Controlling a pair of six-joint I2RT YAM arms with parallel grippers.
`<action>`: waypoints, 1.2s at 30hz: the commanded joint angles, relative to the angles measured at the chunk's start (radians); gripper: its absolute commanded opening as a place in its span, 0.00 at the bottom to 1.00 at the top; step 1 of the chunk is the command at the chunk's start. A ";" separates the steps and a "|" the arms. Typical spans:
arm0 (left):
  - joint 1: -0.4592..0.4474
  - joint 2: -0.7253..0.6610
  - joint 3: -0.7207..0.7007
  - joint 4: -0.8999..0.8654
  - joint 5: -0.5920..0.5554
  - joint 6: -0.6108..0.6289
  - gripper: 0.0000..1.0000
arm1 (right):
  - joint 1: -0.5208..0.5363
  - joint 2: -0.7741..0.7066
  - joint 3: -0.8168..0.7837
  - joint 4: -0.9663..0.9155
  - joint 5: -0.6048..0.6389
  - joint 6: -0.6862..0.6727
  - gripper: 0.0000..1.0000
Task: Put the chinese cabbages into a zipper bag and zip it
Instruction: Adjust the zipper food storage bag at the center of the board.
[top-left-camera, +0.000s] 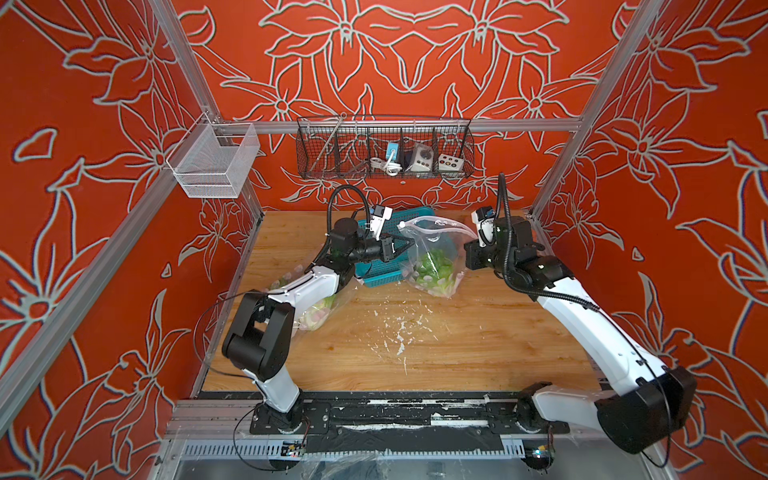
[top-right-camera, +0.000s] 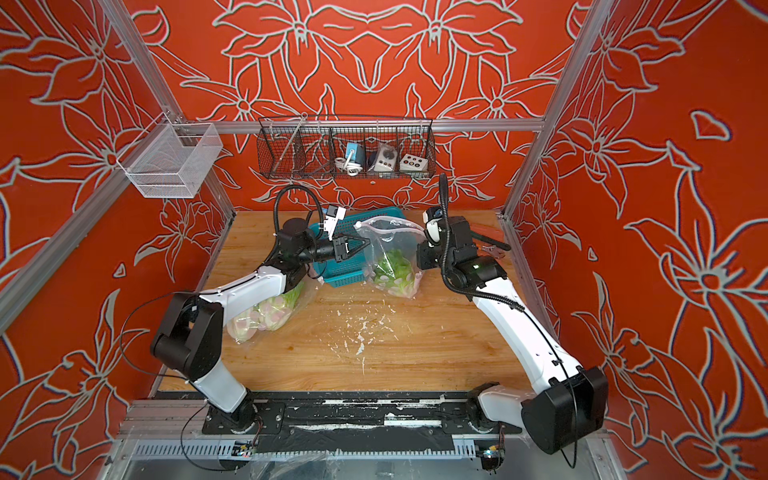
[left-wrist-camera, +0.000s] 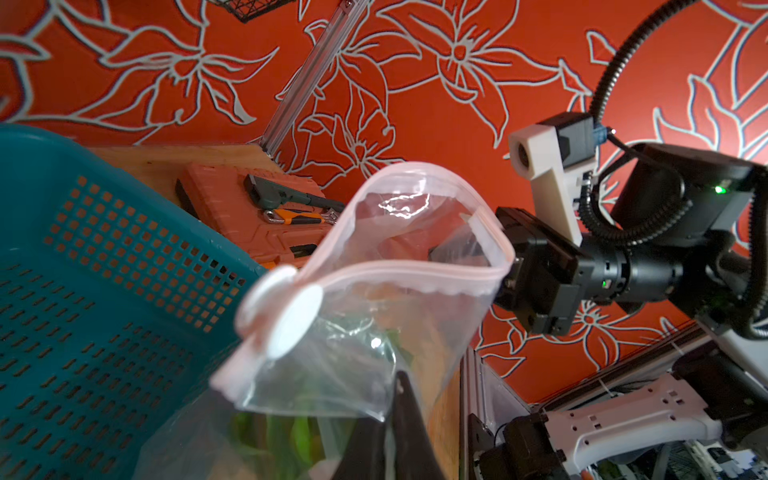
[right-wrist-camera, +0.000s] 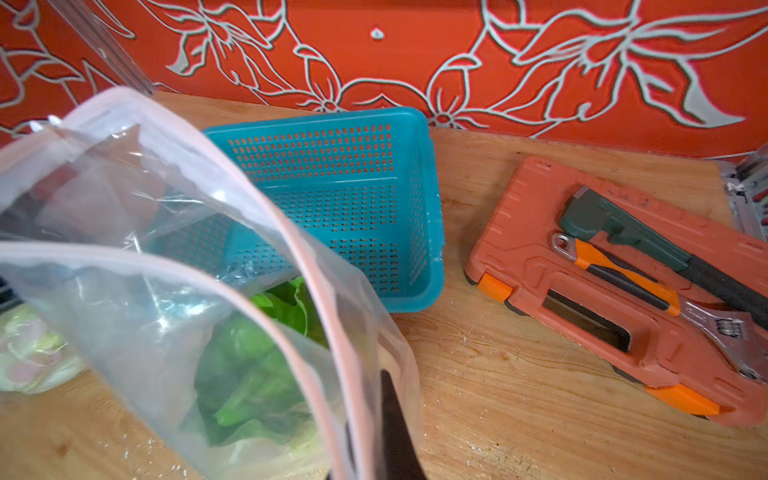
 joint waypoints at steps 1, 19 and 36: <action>0.002 -0.161 -0.032 -0.068 -0.032 0.058 0.05 | -0.008 -0.067 0.070 -0.035 -0.119 0.019 0.00; 0.031 -0.549 -0.219 -0.506 -0.329 0.116 0.07 | -0.006 0.066 0.068 0.039 -0.214 0.133 0.00; 0.263 -0.551 -0.167 -0.560 -0.226 0.203 0.46 | -0.007 0.241 0.083 0.067 -0.145 0.167 0.00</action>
